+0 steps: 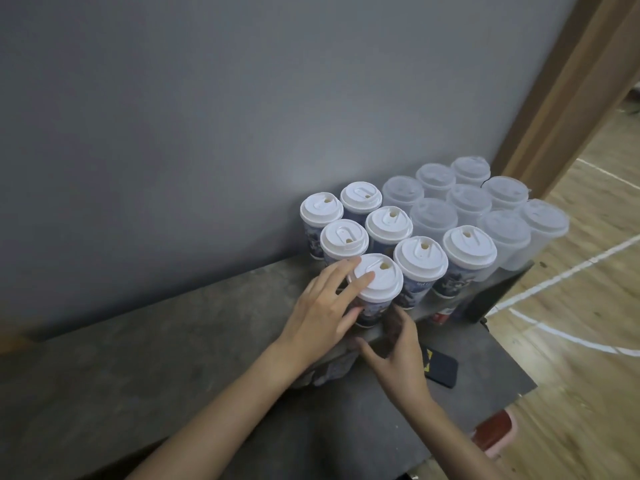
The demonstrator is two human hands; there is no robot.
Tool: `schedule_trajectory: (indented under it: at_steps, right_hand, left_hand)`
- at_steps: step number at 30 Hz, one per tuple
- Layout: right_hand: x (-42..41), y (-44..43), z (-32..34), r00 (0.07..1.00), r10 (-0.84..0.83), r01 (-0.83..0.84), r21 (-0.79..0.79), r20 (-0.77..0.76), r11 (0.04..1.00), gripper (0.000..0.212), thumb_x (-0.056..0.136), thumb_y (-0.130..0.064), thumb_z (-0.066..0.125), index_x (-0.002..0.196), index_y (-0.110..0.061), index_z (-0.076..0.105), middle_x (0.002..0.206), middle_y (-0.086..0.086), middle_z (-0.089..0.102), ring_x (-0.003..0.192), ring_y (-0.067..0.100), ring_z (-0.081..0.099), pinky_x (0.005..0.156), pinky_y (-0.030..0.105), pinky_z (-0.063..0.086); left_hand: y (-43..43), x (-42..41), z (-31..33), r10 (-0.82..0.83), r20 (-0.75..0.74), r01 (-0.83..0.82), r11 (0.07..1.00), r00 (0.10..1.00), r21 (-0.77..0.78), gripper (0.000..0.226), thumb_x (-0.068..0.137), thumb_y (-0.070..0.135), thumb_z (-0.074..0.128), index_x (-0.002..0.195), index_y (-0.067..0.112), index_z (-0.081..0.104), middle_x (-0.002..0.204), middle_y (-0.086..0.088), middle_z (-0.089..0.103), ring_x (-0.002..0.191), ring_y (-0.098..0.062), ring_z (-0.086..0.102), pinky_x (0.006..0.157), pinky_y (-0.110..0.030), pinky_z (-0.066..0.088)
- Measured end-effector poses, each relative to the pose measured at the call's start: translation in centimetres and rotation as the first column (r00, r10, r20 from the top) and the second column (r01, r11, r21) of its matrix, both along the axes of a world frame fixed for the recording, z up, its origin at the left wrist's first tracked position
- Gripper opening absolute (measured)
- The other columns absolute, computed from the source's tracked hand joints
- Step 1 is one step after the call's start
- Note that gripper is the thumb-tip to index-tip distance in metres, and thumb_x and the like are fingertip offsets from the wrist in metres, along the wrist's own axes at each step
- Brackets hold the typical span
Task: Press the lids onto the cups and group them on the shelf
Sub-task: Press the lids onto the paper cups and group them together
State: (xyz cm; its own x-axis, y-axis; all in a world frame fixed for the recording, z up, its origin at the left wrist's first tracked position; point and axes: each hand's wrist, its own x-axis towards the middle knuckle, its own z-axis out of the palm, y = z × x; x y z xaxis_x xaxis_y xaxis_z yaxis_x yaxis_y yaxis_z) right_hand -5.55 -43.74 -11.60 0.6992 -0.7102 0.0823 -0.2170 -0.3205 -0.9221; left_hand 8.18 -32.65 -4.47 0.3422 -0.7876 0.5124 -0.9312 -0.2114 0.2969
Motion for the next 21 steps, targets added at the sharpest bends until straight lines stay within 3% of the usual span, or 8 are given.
schedule_trajectory:
  at_steps: [4,7,12,16,21]
  right_hand:
    - [-1.9,0.7,0.1,0.999,-0.035,0.034,0.017,0.022,0.999,0.064,0.081,-0.011,0.087,0.131,-0.017,0.049,0.125,0.000,0.057,0.117,0.003,0.059,0.101,0.022,0.049]
    - [-2.6,1.1,0.7,0.999,0.034,-0.035,0.020,0.029,0.999,0.046,0.085,-0.006,0.082,0.119,-0.017,0.054,0.117,-0.002,0.063,0.108,-0.006,0.060,0.093,0.011,0.048]
    - [-2.1,1.9,1.8,0.970,0.243,-0.244,0.039,0.032,0.969,0.030,0.091,-0.004,0.075,0.112,-0.019,0.062,0.111,-0.007,0.068,0.104,0.009,0.067,0.093,0.024,0.053]
    - [-0.2,2.7,2.4,0.899,0.438,-0.438,0.064,0.016,0.897,0.027,0.092,-0.004,0.073,0.111,-0.020,0.062,0.111,-0.005,0.069,0.101,0.010,0.069,0.087,0.026,0.056]
    - [3.5,5.3,4.1,0.742,0.670,-0.665,0.142,0.012,0.733,0.021,0.094,0.001,0.070,0.106,-0.014,0.063,0.110,0.000,0.069,0.097,0.000,0.069,0.081,0.015,0.054]
  left_hand:
    - [0.9,-0.9,0.0,0.045,-0.095,-0.047,0.999,0.994,-0.020,0.065,0.089,0.019,0.073,0.148,0.011,0.048,0.155,-0.009,0.043,0.141,-0.025,0.043,0.118,-0.035,0.035]
    - [1.9,-1.7,-0.2,0.109,-0.177,-0.117,0.992,0.978,-0.036,0.056,0.092,0.019,0.070,0.144,0.011,0.051,0.154,-0.007,0.043,0.141,-0.023,0.044,0.118,-0.033,0.035]
    - [5.2,-2.7,-1.7,0.292,-0.339,-0.322,0.946,0.894,-0.036,0.042,0.096,0.017,0.065,0.136,0.013,0.054,0.148,-0.001,0.045,0.138,-0.016,0.046,0.116,-0.031,0.036]
    - [9.3,-3.9,-3.2,0.513,-0.419,-0.540,0.839,0.749,0.062,0.038,0.099,0.025,0.060,0.136,0.021,0.053,0.147,0.008,0.044,0.136,-0.009,0.045,0.112,-0.028,0.038]
    - [15.5,-6.4,-4.7,0.722,-0.487,-0.783,0.611,0.491,0.116,0.035,0.099,0.022,0.061,0.133,0.021,0.054,0.139,0.010,0.049,0.129,-0.006,0.048,0.109,-0.024,0.038]
